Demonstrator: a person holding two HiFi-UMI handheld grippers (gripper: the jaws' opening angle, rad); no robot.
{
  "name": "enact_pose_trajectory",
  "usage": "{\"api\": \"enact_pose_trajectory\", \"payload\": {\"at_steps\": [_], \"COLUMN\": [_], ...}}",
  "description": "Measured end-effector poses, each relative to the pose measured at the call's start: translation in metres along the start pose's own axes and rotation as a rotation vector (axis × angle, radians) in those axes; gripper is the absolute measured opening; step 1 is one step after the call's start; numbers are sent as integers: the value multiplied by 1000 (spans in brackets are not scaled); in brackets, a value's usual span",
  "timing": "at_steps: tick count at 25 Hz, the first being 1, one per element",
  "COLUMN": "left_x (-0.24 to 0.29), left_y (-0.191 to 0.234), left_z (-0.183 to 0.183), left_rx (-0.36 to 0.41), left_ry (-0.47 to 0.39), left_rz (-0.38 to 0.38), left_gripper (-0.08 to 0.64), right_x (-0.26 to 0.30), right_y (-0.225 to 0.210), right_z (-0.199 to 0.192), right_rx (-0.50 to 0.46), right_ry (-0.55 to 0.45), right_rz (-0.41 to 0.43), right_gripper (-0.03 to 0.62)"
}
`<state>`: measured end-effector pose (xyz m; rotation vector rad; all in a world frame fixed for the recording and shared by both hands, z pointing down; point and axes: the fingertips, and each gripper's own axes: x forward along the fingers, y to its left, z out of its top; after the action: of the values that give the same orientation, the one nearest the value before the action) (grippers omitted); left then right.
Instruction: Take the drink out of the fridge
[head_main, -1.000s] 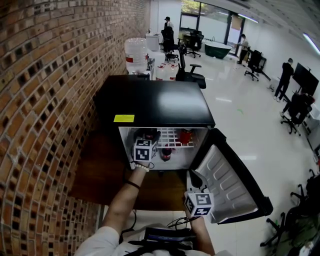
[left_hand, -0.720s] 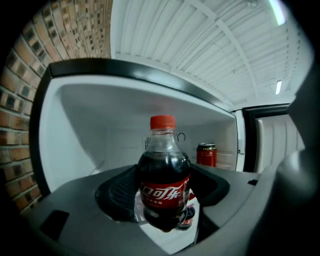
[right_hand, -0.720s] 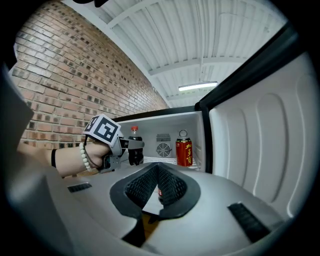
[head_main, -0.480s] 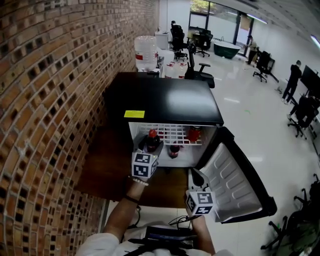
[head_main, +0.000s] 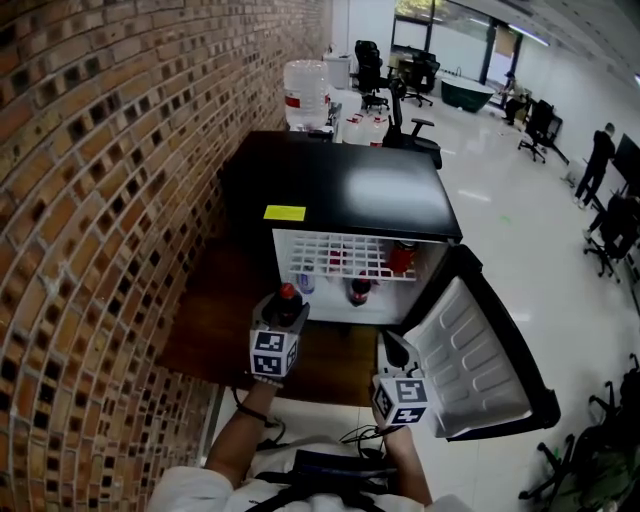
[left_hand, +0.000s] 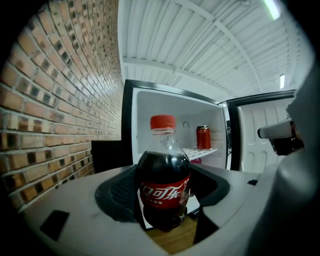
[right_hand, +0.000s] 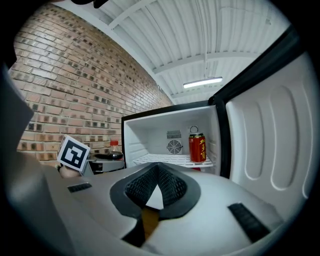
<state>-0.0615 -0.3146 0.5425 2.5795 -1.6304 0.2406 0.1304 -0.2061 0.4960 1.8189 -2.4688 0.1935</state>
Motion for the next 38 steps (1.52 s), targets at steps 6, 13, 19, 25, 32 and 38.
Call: {"api": "enact_pose_trajectory", "payload": {"at_steps": [6,13,19,25,32,38], "left_x": [-8,-14,-13,-11,-9,3], "left_y": [24,39,57,77,86,82], "left_z": [-54,-99,-139,-181,-207,-216], "left_rx": [-24,-61,-121,-166,-177,-169], "left_ry": [61,106,162,225,288,301], "left_rz": [66,107,137,184,211,193], "left_gripper": [310,310,310,310,310,310], "right_x": [-1,-3,0,1,3,0], "right_y": [6,6,10,10,11,8], "right_z": [-3,-3,-3,-3,-2,-5], "right_rx": [-5,-10,-21,-28,-35,-36], "right_ry": [7,13,18,23,27,35], "right_rz": [10,7,17,15,15,1], "right_gripper": [11,11,11,11,11,11]}}
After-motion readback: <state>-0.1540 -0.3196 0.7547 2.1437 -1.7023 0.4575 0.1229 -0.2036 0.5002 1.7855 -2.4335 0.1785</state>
